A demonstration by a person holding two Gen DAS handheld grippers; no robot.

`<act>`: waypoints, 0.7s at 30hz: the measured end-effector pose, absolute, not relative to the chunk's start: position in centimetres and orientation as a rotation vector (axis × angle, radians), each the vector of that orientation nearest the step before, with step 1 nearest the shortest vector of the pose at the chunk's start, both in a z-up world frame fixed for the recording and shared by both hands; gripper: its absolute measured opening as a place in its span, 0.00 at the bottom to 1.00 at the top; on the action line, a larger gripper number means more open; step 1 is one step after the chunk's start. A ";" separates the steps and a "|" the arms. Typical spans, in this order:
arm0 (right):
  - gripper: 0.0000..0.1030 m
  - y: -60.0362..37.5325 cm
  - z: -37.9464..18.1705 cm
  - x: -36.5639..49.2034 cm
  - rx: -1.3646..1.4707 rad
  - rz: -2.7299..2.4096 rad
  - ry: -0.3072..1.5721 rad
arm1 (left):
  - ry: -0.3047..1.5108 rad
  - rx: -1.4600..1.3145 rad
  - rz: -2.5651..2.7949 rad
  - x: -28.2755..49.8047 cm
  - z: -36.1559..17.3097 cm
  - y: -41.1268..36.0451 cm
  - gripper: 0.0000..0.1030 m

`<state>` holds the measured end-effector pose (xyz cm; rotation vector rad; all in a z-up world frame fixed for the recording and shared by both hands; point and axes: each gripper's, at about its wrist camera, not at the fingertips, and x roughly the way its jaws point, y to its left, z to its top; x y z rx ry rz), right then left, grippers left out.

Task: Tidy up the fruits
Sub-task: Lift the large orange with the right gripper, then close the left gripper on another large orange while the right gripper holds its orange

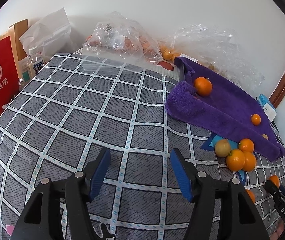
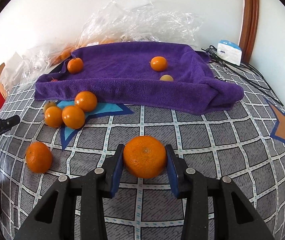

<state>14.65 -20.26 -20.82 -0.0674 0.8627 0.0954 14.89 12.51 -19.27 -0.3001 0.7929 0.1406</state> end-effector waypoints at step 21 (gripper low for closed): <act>0.38 -22.2 -19.9 12.3 -0.084 0.077 0.824 | 0.816 -0.300 -0.104 12.8 -18.0 8.0 0.62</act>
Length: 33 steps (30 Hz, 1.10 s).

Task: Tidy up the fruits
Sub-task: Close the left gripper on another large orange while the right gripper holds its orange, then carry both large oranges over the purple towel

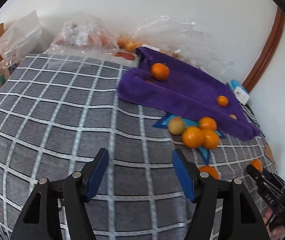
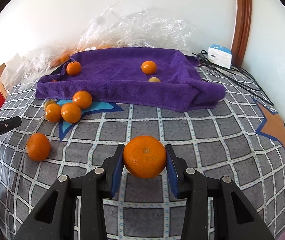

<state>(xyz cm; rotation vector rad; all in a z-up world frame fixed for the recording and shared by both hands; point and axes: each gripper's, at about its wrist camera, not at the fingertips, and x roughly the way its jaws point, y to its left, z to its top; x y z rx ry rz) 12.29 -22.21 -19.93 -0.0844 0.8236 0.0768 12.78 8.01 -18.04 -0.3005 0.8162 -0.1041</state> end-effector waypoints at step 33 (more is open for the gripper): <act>0.38 -26.4 -19.0 12.9 0.018 0.023 0.865 | 0.874 -0.177 -0.185 13.4 -18.0 1.9 0.38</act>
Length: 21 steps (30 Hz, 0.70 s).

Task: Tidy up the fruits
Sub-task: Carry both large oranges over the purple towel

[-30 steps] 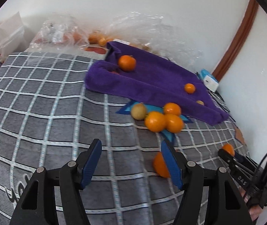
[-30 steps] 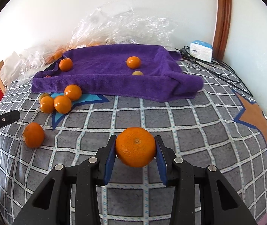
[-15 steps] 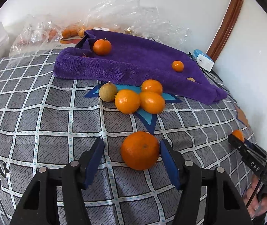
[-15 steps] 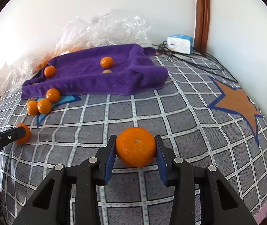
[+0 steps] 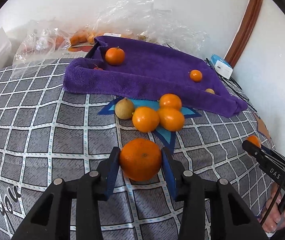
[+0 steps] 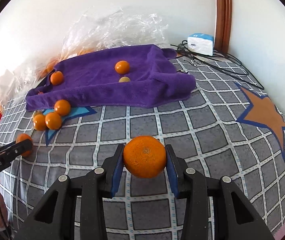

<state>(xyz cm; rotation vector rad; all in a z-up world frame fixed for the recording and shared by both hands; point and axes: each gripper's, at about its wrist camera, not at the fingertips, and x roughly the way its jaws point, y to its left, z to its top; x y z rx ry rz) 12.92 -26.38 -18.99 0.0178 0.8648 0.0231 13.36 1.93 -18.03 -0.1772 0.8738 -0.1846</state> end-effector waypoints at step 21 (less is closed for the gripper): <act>0.38 -21.9 -14.6 17.6 0.023 0.044 0.802 | 0.794 -0.210 -0.165 18.4 -11.6 5.4 0.38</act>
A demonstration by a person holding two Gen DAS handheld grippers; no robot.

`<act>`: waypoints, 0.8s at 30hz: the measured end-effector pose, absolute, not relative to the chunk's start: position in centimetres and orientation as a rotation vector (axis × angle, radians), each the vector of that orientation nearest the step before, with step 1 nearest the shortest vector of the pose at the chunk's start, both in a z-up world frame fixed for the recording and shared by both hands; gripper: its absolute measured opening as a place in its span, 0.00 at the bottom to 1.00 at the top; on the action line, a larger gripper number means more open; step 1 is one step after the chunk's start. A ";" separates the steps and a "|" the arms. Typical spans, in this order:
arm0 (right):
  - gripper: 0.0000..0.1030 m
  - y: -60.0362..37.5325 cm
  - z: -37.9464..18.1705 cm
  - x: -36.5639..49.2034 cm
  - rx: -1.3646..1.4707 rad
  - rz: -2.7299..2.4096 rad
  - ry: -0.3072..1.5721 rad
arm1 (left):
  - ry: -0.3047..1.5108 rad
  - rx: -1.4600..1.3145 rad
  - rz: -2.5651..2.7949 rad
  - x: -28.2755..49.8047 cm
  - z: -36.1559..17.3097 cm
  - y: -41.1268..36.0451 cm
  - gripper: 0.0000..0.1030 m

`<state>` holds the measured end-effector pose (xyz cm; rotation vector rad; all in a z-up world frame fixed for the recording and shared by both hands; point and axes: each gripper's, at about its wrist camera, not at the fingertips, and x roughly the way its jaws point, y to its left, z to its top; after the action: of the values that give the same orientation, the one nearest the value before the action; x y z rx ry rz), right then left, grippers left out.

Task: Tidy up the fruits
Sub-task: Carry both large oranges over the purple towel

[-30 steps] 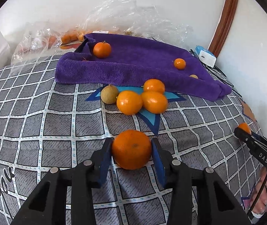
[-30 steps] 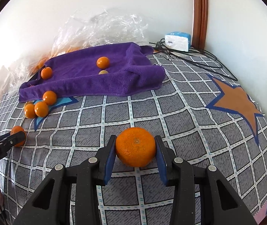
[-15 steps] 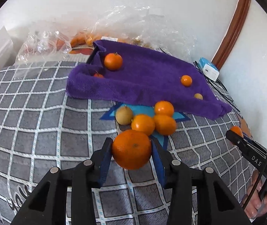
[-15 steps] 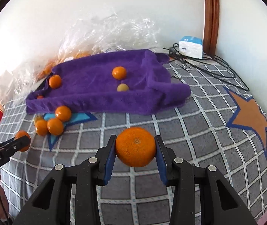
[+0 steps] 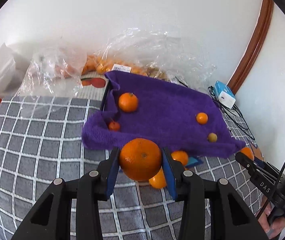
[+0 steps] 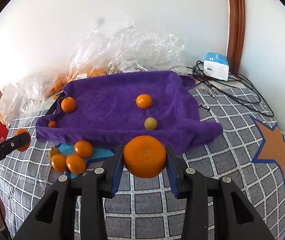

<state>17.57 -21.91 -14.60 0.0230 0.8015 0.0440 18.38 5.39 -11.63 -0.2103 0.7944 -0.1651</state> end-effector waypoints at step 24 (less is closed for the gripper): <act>0.38 -22.1 -13.4 26.0 0.017 0.060 0.732 | 0.747 -0.195 -0.159 27.4 -8.2 4.7 0.38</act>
<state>26.05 -22.05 -13.42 0.0166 0.7321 0.0597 27.37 4.74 -8.24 -0.1948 0.7466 -0.1589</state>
